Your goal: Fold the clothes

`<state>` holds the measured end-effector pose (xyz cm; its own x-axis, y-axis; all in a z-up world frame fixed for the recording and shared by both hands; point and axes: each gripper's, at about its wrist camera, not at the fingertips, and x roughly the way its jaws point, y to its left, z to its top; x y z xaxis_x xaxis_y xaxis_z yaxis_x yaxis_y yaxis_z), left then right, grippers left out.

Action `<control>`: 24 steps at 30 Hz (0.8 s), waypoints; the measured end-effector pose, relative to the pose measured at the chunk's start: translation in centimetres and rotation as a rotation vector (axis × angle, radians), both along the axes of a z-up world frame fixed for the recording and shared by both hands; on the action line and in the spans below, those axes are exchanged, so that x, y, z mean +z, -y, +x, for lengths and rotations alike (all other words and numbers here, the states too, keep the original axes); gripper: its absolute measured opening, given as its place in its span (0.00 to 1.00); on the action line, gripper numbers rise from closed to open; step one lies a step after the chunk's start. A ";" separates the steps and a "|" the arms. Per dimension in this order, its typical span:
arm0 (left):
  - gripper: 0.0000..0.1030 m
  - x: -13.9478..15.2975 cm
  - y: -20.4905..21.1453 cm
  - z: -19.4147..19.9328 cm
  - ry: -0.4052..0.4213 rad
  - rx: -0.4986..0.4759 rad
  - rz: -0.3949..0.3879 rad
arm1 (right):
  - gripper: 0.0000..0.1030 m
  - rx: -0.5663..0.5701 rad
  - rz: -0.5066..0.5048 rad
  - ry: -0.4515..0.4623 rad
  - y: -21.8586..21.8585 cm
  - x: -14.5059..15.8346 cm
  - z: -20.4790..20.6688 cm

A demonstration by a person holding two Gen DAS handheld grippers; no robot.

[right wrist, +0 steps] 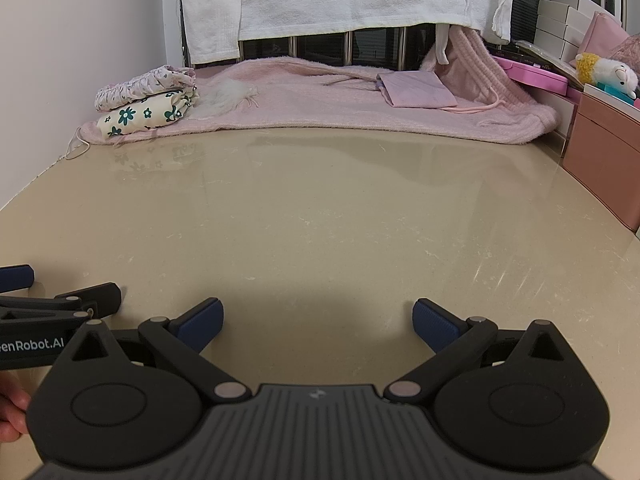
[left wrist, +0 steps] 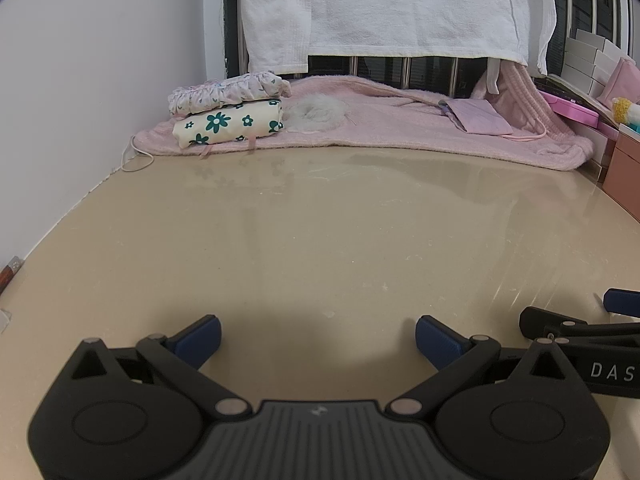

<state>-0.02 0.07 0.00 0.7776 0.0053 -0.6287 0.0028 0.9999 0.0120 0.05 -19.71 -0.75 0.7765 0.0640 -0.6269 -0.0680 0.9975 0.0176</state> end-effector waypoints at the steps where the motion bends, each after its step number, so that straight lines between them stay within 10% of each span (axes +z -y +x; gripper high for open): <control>1: 1.00 0.0 0.0 0.0 0.000 0.000 0.000 | 0.99 0.000 0.000 0.000 0.0 0.0 0.0; 24: 1.00 0.0 -0.3 -0.1 0.000 -0.001 0.000 | 0.99 0.000 0.000 0.000 0.0 0.0 0.0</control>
<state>-0.12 0.33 0.05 0.7776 0.0041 -0.6288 0.0042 0.9999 0.0117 0.07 -19.69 -0.74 0.7765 0.0642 -0.6268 -0.0680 0.9975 0.0179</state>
